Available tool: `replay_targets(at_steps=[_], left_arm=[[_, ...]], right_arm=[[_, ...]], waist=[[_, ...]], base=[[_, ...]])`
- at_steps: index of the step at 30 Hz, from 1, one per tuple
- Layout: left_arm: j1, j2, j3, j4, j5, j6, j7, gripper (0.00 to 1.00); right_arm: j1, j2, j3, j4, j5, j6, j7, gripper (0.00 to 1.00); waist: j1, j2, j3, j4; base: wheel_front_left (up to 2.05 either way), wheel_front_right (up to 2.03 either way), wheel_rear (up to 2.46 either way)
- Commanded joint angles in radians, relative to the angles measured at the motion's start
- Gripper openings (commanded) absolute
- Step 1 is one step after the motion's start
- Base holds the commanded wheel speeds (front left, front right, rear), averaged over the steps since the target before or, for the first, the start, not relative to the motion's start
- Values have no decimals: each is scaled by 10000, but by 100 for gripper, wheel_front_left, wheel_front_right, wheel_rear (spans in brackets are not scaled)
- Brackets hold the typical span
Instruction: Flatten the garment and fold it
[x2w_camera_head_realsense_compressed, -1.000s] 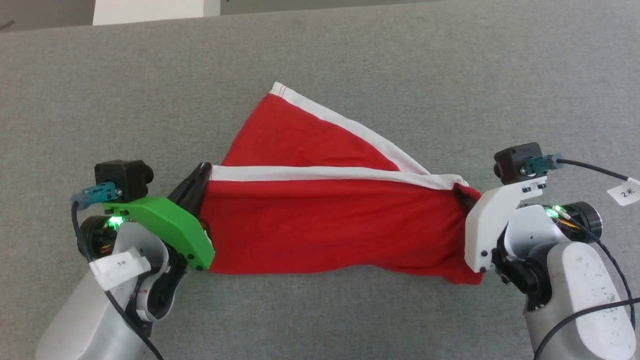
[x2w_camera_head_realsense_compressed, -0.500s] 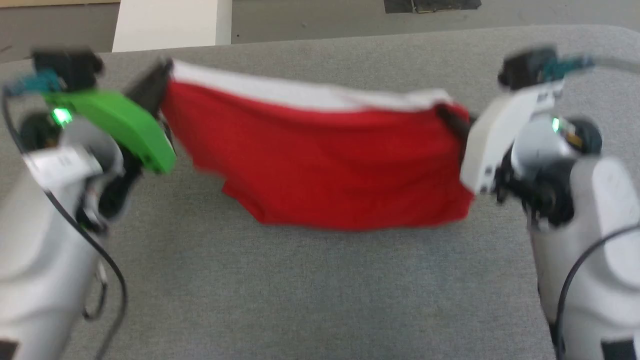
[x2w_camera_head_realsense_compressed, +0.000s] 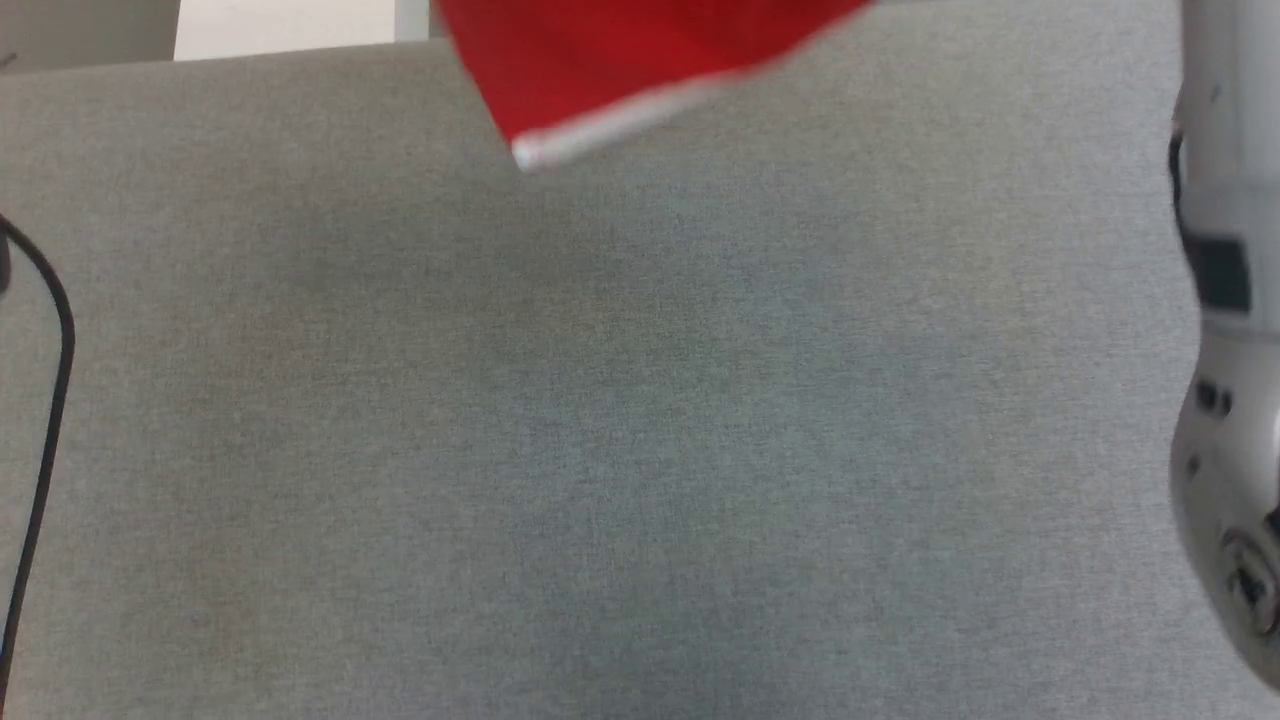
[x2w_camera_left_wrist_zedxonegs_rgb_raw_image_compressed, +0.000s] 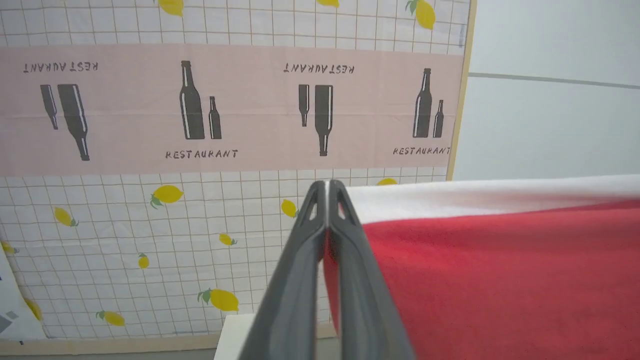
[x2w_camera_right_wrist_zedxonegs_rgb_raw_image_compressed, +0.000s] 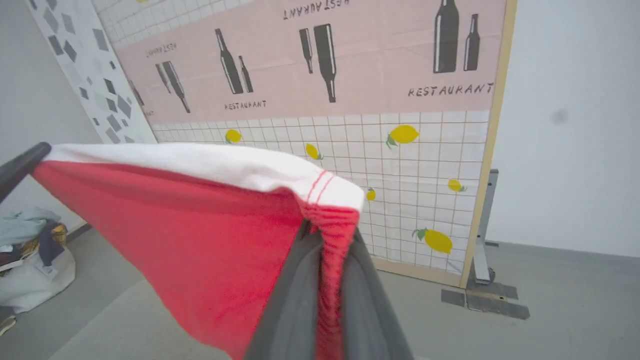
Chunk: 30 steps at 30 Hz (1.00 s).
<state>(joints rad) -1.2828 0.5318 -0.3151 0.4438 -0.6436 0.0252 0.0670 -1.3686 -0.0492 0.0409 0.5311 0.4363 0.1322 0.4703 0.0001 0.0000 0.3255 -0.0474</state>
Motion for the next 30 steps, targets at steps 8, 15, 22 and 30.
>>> replay_targets(at_steps=[8, 15, 22, 30], left_arm=[[903, -107, 46, -112, -178, -627, -1266, 0], [4760, -145, 398, -1577, -844, -96, -2128, 0], [9107, -434, 397, -3594, -1544, 814, -2209, 0], [13520, -443, 330, -5284, -2511, 2287, -1203, 0]], right_arm=[[392, -10, 544, 878, 713, -15, -1368, 0], [4225, -71, 935, -829, 1557, -15, -1527, 0], [9016, -507, 947, -3442, 2504, -15, -931, 0], [13415, -658, 696, -5713, 2823, -15, 953, 0]], waist=[[-1, 0, -51, 445], [-1, 0, -702, 579], [-1, 0, -1394, 814], [-1, 0, -1847, 623]], base=[[0, 0, 0], [0, 0, 0], [0, 0, 0], [0, 0, 0]])
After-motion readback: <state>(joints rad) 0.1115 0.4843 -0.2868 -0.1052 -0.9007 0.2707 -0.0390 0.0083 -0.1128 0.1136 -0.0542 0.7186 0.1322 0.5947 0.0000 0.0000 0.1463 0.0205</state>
